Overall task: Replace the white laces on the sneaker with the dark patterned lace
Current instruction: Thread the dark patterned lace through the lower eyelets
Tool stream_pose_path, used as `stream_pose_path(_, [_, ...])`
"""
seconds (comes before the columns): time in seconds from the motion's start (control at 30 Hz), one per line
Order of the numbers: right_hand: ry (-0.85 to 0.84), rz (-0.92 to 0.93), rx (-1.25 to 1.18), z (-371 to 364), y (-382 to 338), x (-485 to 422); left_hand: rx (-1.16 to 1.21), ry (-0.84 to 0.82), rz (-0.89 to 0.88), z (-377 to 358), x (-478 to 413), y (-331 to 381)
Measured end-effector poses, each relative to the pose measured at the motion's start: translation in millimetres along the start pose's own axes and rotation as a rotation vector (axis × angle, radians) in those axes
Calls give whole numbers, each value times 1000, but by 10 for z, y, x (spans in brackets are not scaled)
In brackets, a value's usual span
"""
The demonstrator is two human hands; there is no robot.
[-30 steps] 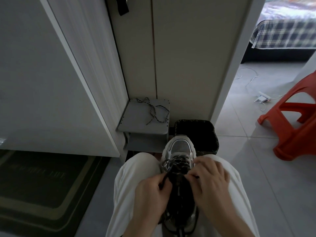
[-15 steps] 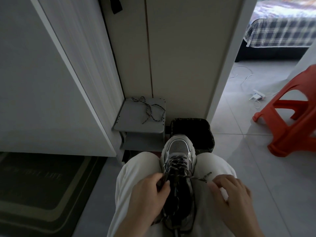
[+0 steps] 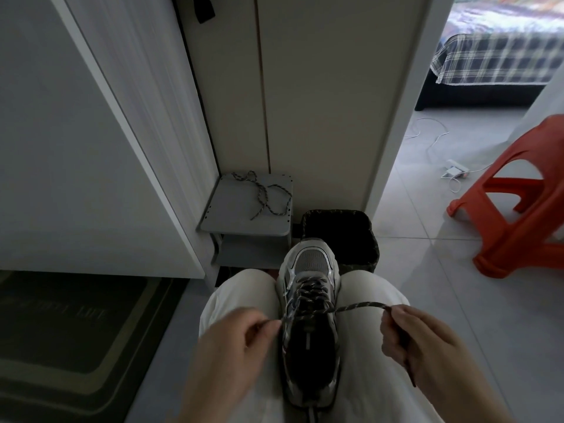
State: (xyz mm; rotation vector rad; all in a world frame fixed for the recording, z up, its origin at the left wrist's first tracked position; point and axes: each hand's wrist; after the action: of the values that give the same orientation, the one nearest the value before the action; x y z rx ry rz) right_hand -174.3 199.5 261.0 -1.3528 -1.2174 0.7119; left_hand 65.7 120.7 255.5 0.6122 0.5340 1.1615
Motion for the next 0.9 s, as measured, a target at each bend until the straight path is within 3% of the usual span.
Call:
stream_pose_path(0.1, [-45,19,71,-19,-33,-2,-257,-67,43,290,-155,-159])
stream_pose_path(0.2, [6,-40,-82,-28,-31,-21,-382,-191,177,338,-179,-332])
stream_pose_path(0.27, [49,-69,-133,-48,10,-35,-425,-171,193,268,-123,-355])
stream_pose_path(0.37, [98,-20,56,-135,81,-30,-152,-82,65,93,-13,-78])
stream_pose_path(0.5, [14,78,-4,-396,56,23,330,-420,10,-282,128,464])
stream_pose_path(0.67, [65,213,171,-417,-29,43,379,-309,24,-511,135,584])
stream_pose_path(0.8, [128,238,264,-317,-13,25,531,-331,19,-501,136,553])
stream_pose_path(0.9, [152,252,312,-305,4,7,533,-251,12,-513,143,514])
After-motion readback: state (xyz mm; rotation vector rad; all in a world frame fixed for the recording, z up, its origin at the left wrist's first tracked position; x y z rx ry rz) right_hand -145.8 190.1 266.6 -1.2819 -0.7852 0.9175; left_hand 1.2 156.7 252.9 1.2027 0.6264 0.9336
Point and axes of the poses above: each hand's wrist, its own x-axis away from the middle knuckle, its own z-axis out of the back of the hand, y = z × x, and after that the axes turned 3 degrees about -y, right-handed
